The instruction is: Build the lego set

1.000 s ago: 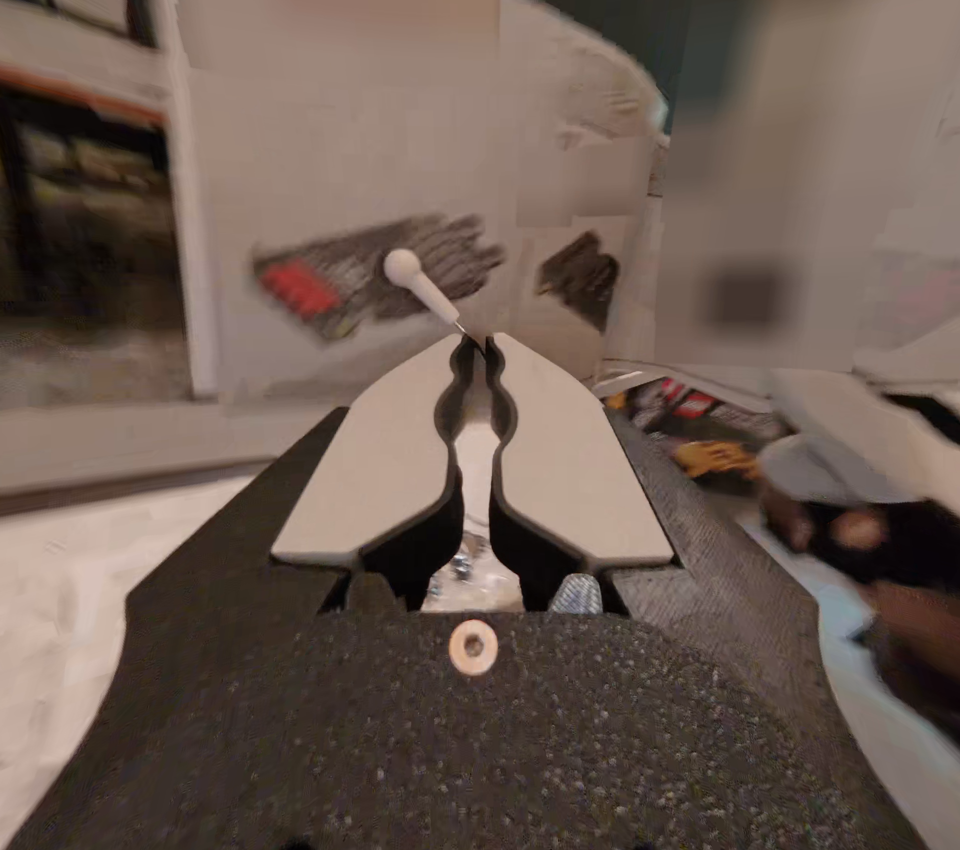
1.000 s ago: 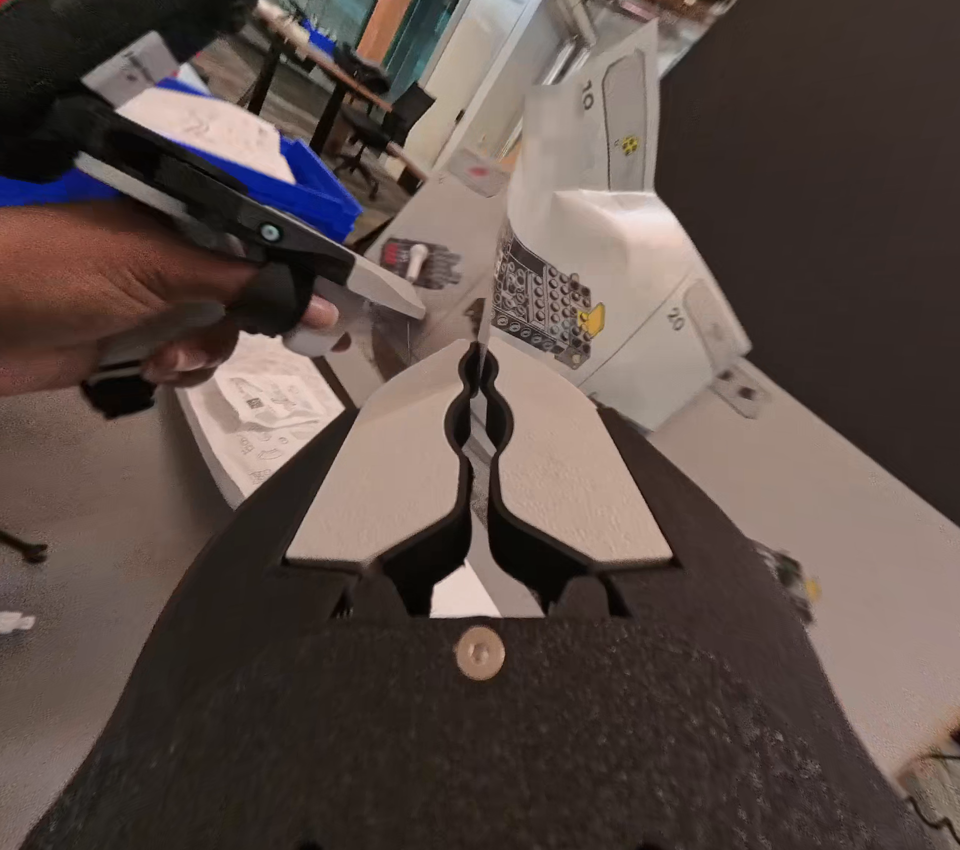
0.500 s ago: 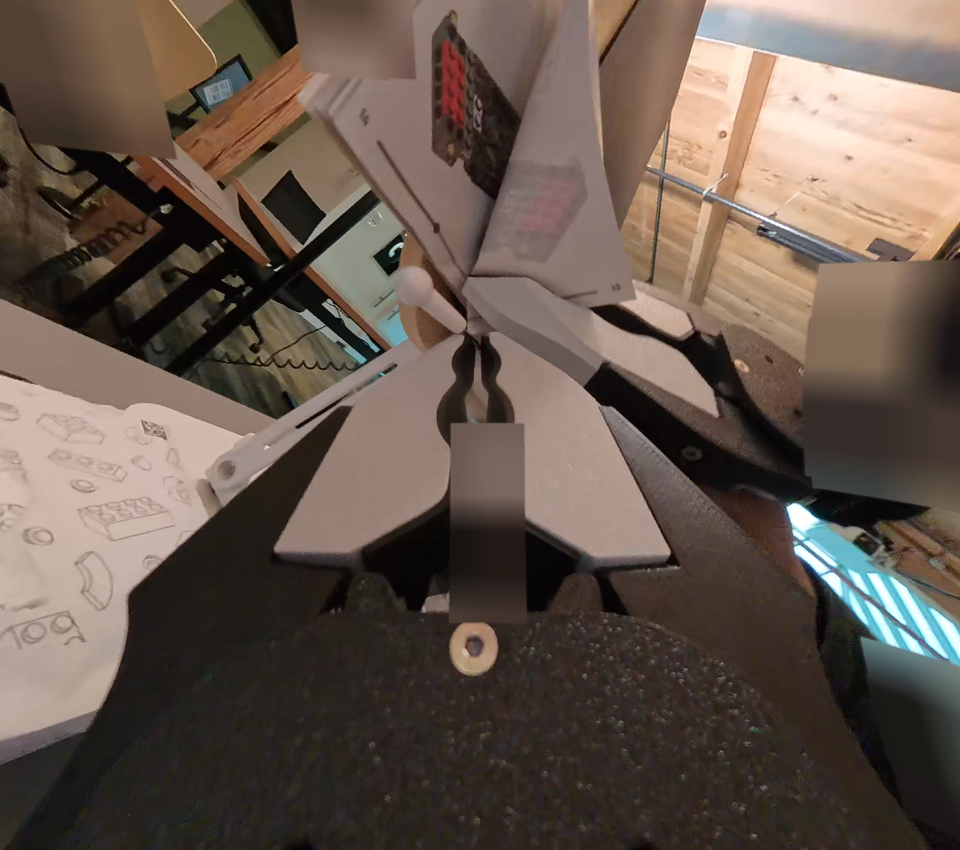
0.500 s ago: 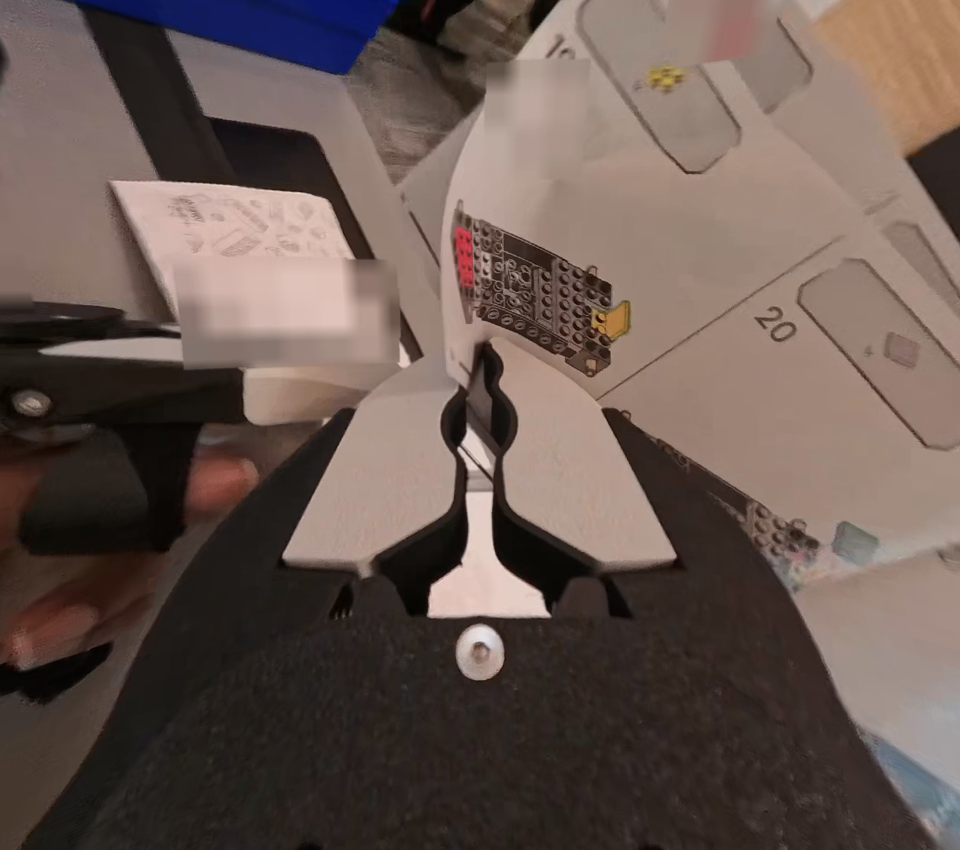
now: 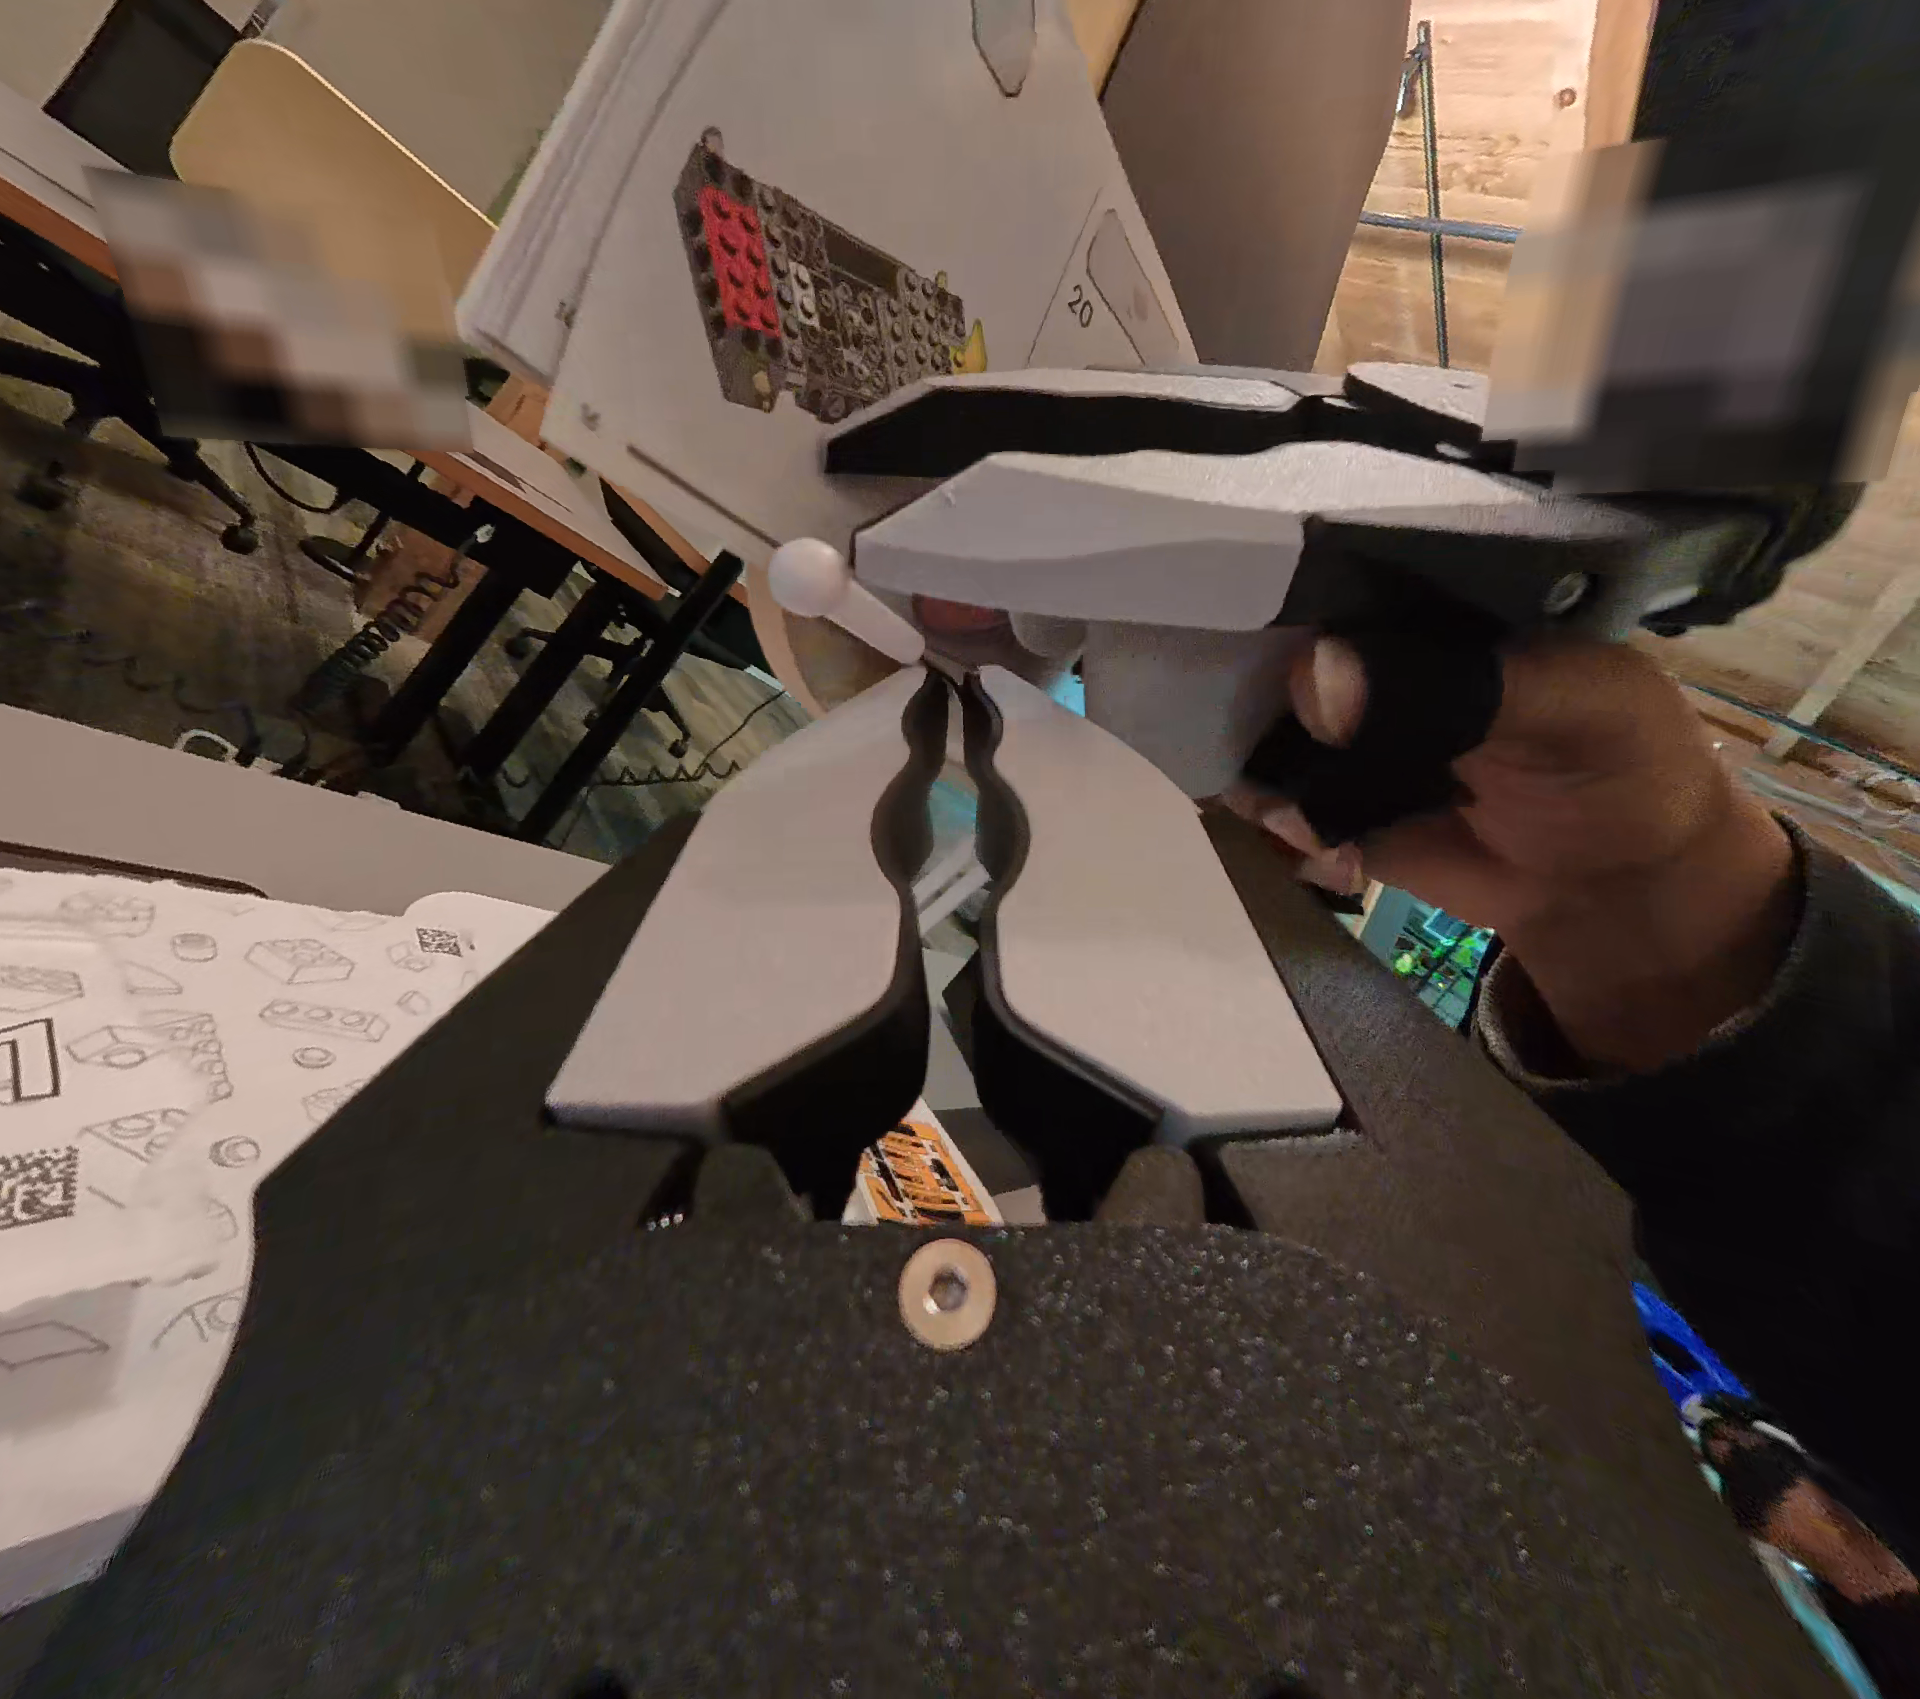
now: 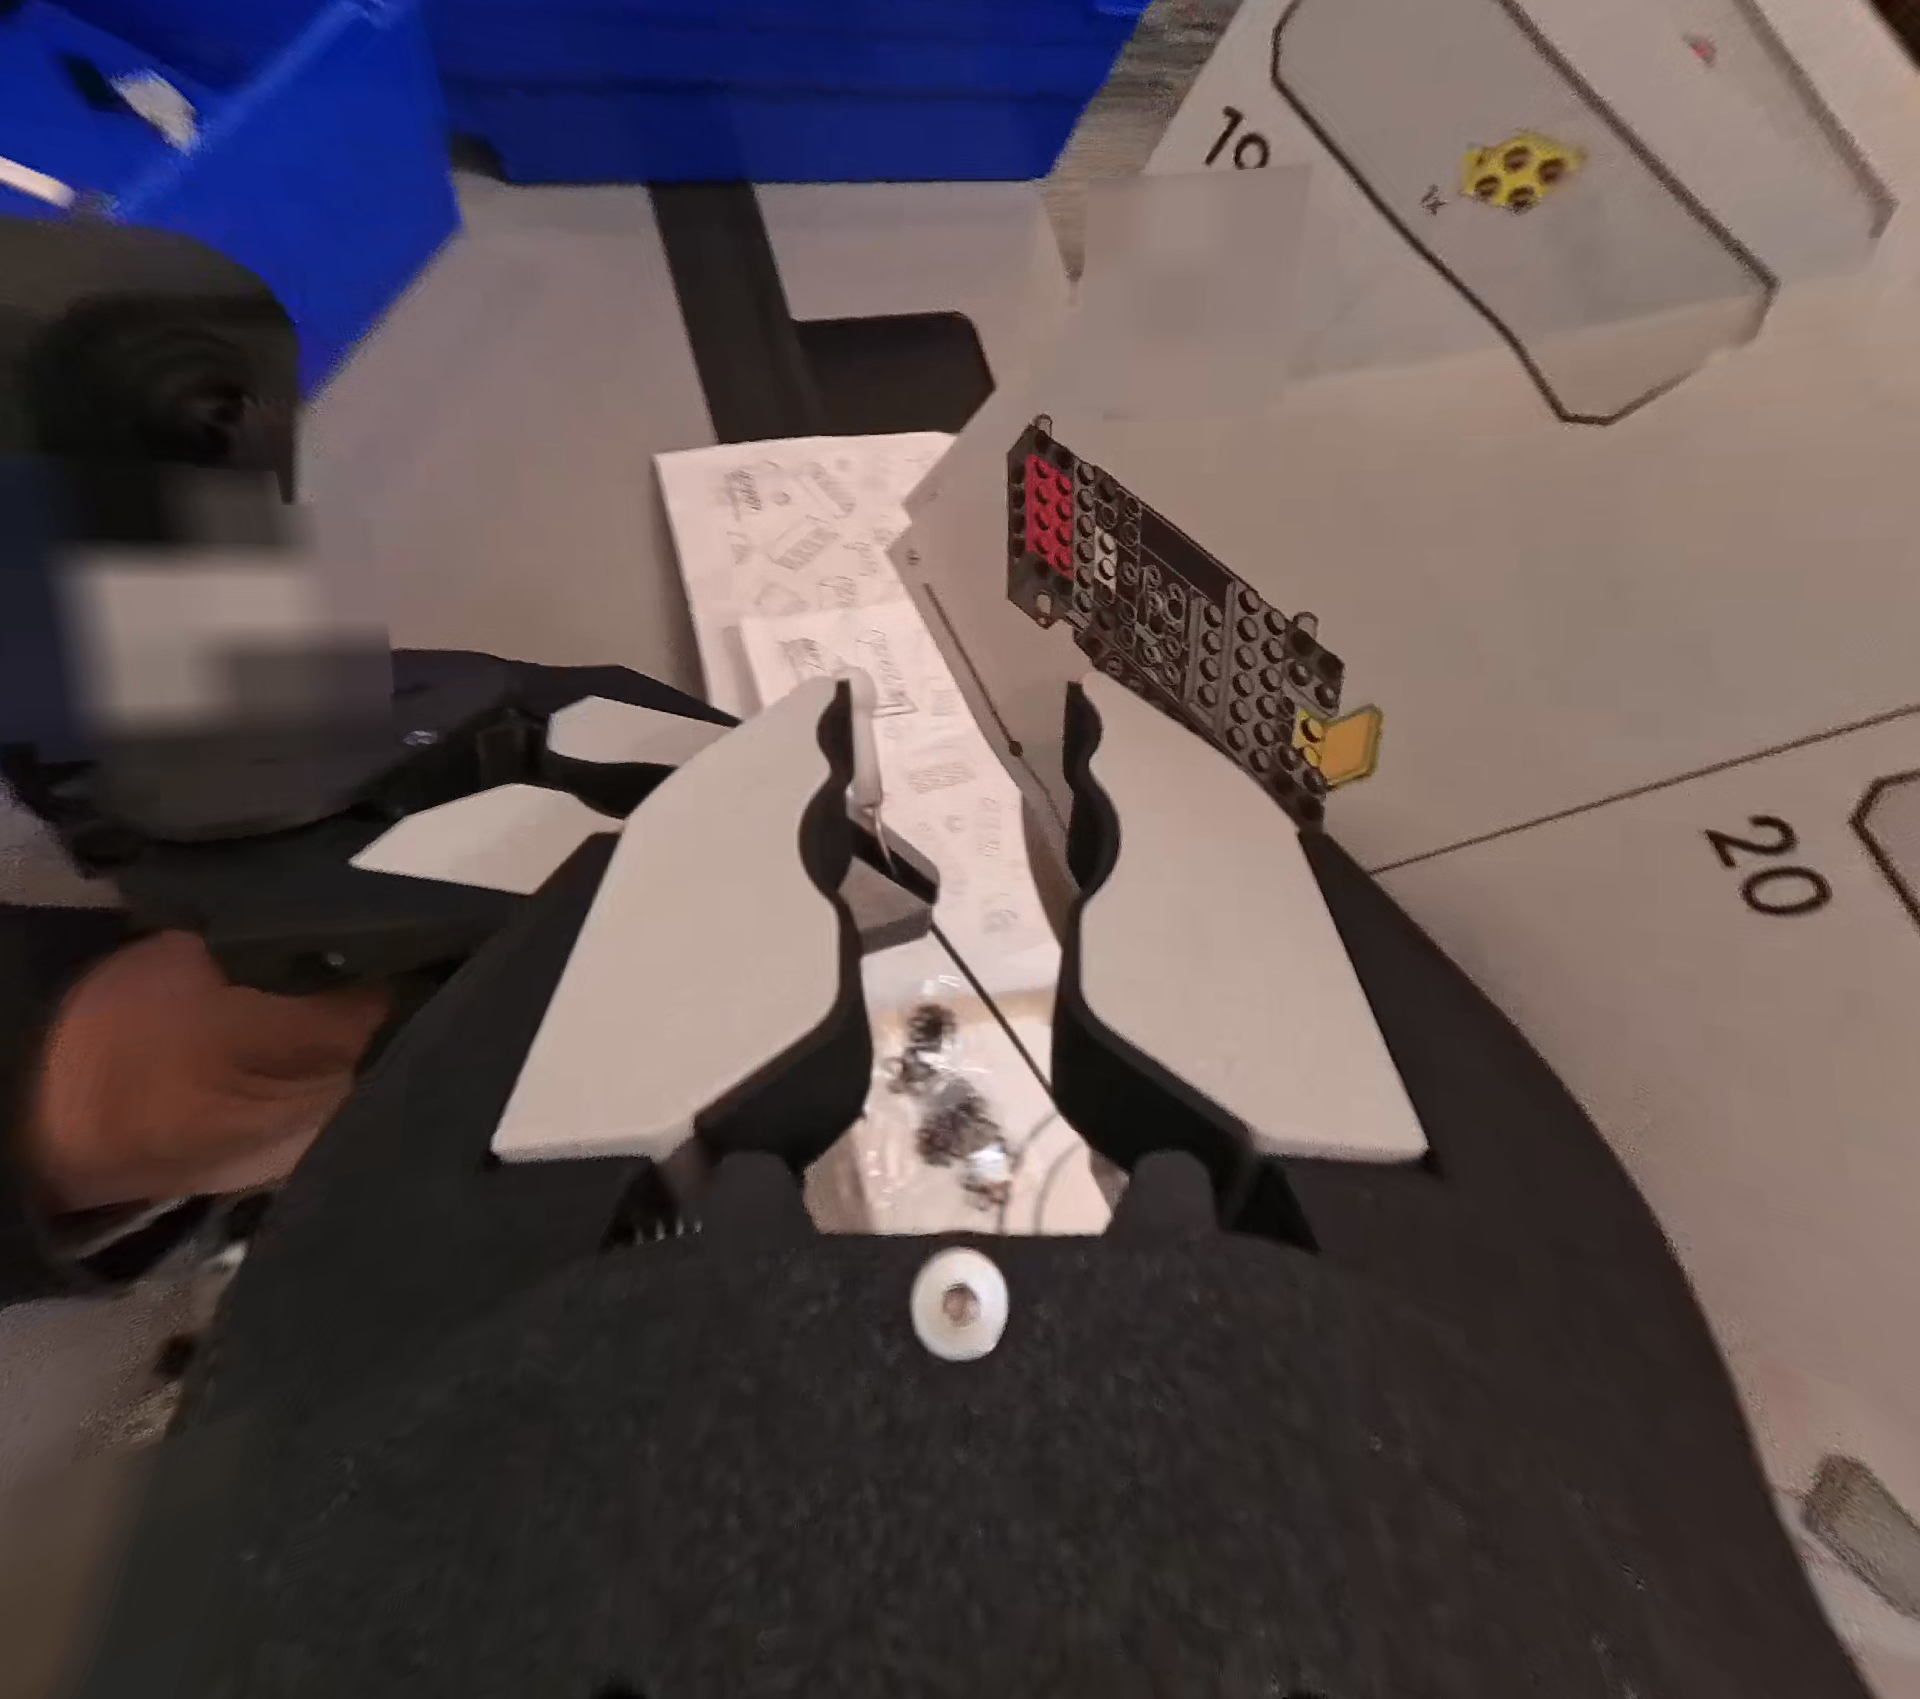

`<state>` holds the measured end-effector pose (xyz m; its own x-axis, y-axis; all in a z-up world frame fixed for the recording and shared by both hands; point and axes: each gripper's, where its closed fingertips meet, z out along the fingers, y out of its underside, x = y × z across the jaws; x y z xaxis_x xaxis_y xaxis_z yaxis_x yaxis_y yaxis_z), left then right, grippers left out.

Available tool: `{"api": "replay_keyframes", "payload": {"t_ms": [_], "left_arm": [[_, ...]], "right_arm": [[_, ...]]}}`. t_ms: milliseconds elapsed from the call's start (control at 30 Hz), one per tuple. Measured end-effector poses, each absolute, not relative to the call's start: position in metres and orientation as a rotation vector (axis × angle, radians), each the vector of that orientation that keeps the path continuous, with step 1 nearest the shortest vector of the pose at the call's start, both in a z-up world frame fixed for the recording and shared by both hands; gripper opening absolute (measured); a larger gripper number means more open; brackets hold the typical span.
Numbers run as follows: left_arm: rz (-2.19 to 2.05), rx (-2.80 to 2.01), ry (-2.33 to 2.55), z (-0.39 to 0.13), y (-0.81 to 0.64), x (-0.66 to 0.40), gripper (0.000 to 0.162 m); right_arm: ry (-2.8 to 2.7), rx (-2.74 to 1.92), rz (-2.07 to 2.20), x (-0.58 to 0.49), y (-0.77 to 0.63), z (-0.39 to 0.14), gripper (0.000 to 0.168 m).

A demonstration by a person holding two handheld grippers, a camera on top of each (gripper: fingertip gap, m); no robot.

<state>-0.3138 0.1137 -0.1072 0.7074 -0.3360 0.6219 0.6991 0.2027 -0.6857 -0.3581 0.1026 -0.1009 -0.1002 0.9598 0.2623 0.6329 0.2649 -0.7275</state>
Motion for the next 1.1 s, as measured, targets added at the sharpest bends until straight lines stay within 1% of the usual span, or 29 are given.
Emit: {"api": "replay_keyframes", "payload": {"t_ms": [167,367,467,500,567,667,700,767,833,900,1100], "left_arm": [[-0.605,-1.179,-0.314,-0.102,0.114,-0.313,0.003],[-0.278,-1.36,-0.064,-0.083,0.124,-0.311,0.004],[-0.217,-1.452,0.0,-0.079,0.131,-0.31,0.004],[-0.19,-1.496,0.0,-0.081,0.133,-0.313,0.005],[-0.157,-1.549,0.017,-0.083,0.136,-0.316,0.005],[-0.113,-1.605,0.02,-0.083,0.137,-0.317,0.005],[-0.097,-1.622,0.019,-0.083,0.138,-0.317,0.005],[-0.077,-1.647,0.011,-0.083,0.138,-0.317,0.005],[-0.039,-1.659,0.007,-0.08,0.138,-0.315,0.005],[0.028,-1.668,0.035,-0.076,0.138,-0.312,0.005],[0.282,-1.692,0.243,-0.067,0.145,-0.297,0.005]], "right_arm": [[-1.819,-1.539,0.78,-0.358,0.094,-0.094,0.049],[-1.763,-1.527,0.984,-0.356,0.085,-0.071,0.049],[-1.695,-1.497,0.978,-0.347,0.092,-0.058,0.054],[-1.669,-1.46,0.976,-0.339,0.093,-0.051,0.048],[-1.546,-1.377,0.971,-0.318,0.1,-0.029,0.042],[-1.394,-1.277,0.777,-0.276,0.131,-0.015,0.036],[-1.358,-1.278,0.672,-0.262,0.148,-0.019,0.034],[-1.302,-1.315,0.496,-0.243,0.185,-0.037,0.022],[-1.314,-1.325,0.385,-0.244,0.206,-0.058,0.017],[-1.332,-1.254,0.315,-0.253,0.203,-0.057,0.01],[-1.323,-1.138,0.187,-0.254,0.194,-0.056,0.01]]}}
